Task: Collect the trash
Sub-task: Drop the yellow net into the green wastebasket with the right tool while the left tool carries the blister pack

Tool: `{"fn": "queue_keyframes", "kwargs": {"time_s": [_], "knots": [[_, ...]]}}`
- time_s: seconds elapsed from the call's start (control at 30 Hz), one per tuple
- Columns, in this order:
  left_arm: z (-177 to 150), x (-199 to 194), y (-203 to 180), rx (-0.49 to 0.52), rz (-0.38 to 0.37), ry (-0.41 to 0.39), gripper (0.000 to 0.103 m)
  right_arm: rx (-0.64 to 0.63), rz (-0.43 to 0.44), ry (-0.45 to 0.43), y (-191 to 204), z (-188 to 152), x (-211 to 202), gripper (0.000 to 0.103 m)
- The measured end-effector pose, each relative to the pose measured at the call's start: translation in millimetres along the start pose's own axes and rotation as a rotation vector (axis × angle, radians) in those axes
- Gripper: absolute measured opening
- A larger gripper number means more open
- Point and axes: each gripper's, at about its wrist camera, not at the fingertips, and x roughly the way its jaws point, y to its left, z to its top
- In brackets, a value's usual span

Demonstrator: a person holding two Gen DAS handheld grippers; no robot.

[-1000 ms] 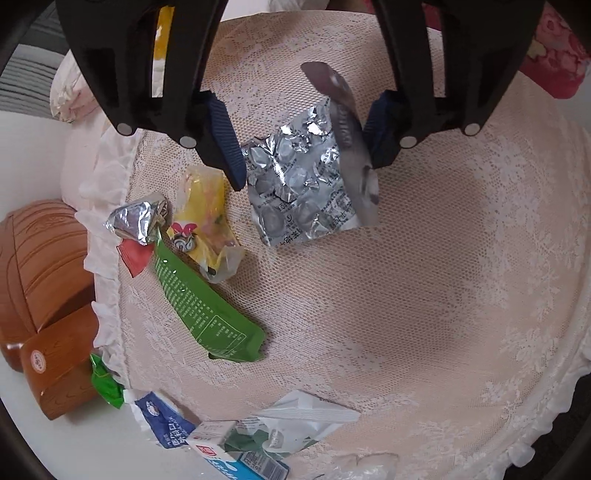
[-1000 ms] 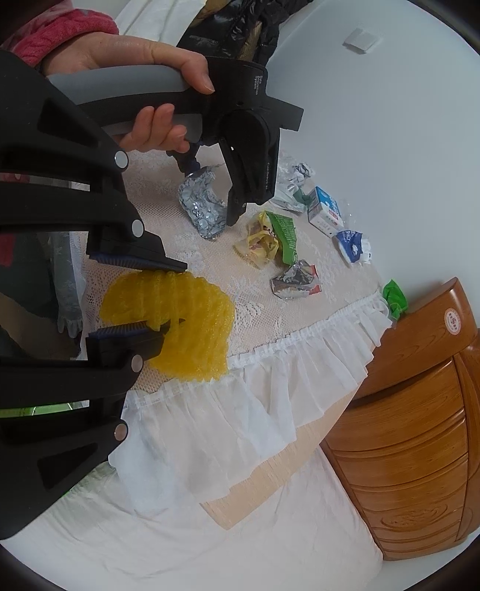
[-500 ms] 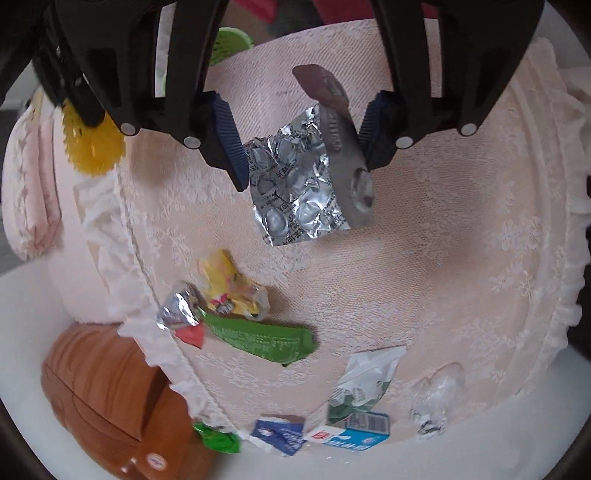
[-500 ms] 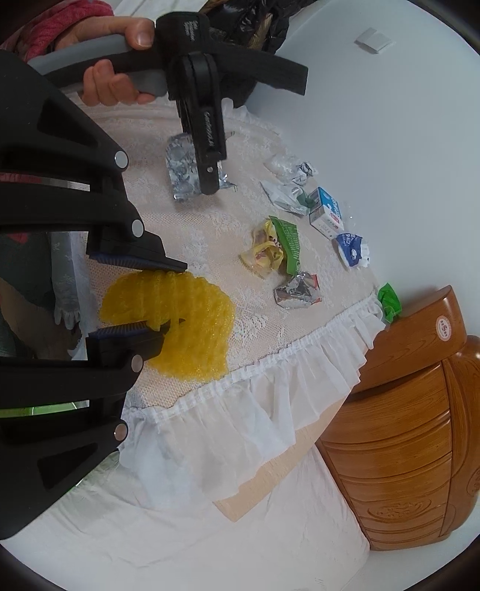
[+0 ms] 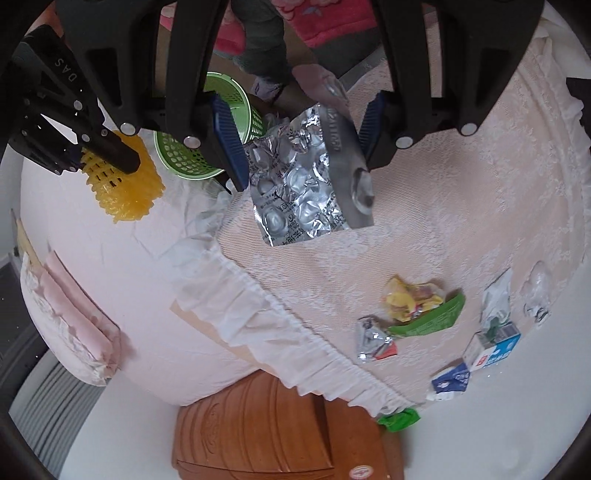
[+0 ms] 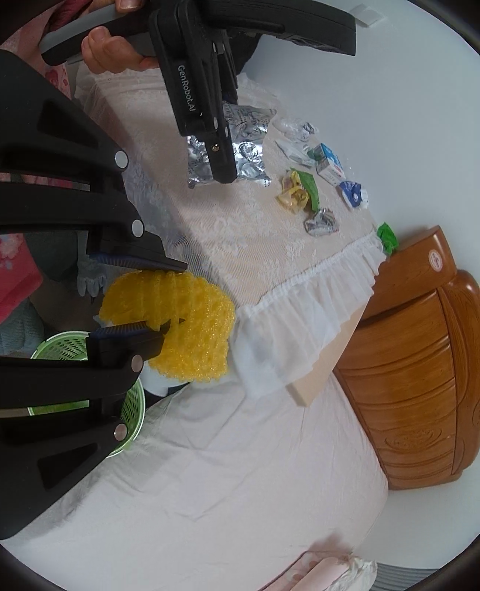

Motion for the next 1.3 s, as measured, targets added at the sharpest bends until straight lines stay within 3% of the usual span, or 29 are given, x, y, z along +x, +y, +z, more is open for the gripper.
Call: {"fn": "queue_keyframes", "kwargs": {"time_s": [0.13, 0.4, 0.43, 0.47, 0.53, 0.9, 1.17, 1.23, 1.3], "knots": [[-8, 5, -30, 0.059, -0.011, 0.006, 0.054, 0.061, -0.080, 0.048, -37, -31, 2, 0.026], [-23, 17, -79, 0.149, -0.032, 0.041, 0.054, 0.218, -0.115, 0.212, -101, -92, 43, 0.028], [-25, 18, -83, 0.157, -0.032, 0.045, 0.054, 0.227, -0.116, 0.217, -104, -95, 45, 0.033], [-26, 20, -87, 0.166, -0.031, 0.051, 0.054, 0.240, -0.116, 0.230, -107, -97, 48, 0.055], [-29, 22, -95, 0.179, -0.031, 0.060, 0.054, 0.264, -0.140, 0.240, -114, -100, 51, 0.090], [-44, 51, -134, 0.261, -0.056, 0.133, 0.054, 0.374, -0.209, 0.225, -155, -120, 34, 0.094], [-66, 92, -171, 0.347, -0.097, 0.231, 0.056, 0.434, -0.252, 0.221, -183, -141, 17, 0.097], [-72, 102, -179, 0.360, -0.120, 0.258, 0.060, 0.449, -0.261, 0.223, -189, -146, 14, 0.097], [-77, 109, -184, 0.355, -0.134, 0.280, 0.076, 0.462, -0.270, 0.233, -195, -152, 12, 0.098]]}}
